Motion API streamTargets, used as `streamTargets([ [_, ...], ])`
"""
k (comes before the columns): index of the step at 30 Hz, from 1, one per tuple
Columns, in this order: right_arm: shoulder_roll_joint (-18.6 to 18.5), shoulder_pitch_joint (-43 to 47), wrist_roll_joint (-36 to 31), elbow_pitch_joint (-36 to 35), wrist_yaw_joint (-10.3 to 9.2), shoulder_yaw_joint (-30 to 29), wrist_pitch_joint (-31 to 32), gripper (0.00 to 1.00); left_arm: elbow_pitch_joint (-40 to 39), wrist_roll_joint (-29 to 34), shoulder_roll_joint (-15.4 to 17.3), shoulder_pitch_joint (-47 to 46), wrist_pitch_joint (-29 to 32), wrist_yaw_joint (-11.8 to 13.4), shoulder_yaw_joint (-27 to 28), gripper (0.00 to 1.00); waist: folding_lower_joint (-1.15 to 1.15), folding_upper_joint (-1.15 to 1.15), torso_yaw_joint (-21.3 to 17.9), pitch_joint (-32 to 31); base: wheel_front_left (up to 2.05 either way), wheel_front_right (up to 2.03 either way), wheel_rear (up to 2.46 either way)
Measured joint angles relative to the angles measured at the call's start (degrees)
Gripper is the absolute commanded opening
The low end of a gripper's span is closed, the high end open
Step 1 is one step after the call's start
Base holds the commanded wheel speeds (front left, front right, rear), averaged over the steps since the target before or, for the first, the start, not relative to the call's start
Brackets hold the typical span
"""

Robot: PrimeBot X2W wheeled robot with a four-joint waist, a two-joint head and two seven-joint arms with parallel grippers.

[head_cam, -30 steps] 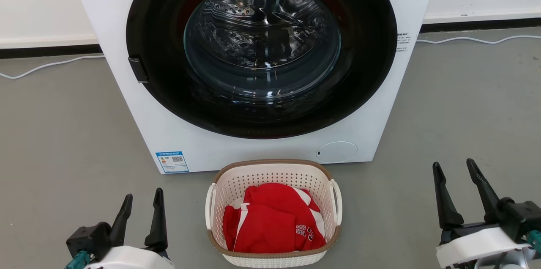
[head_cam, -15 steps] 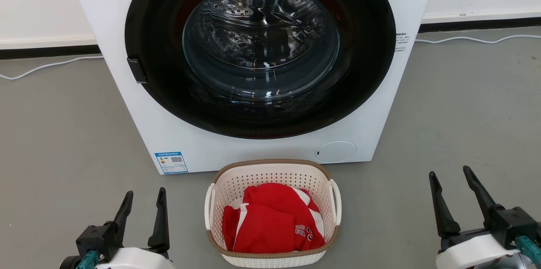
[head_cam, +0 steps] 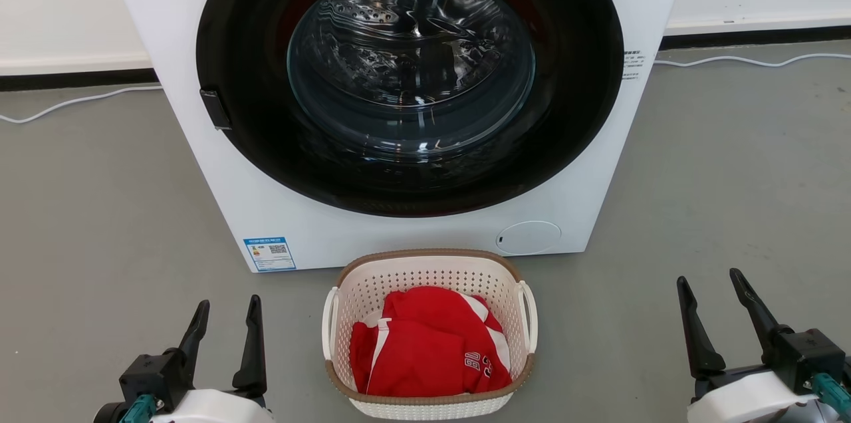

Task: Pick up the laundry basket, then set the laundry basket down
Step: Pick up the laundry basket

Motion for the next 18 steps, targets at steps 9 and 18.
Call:
streamTargets([
  [9, 0.0, -0.02, 0.01, 0.08, 0.0, 0.01, 0.0, 1.0, 0.01, 0.0, 0.0, 0.0, 0.0, 0.0, -0.01, 1.0, 0.0, 0.0, 0.05, 0.19, 0.0, 0.0, 0.0],
  [18, 0.01, -0.09, 0.59, -0.05, 0.0, 0.26, 0.0, 1.0, 0.01, -0.01, 0.0, 0.0, 0.0, 0.02, -0.18, 1.0, 0.0, 0.0, 0.11, 0.62, 0.0, 0.0, 0.0],
])
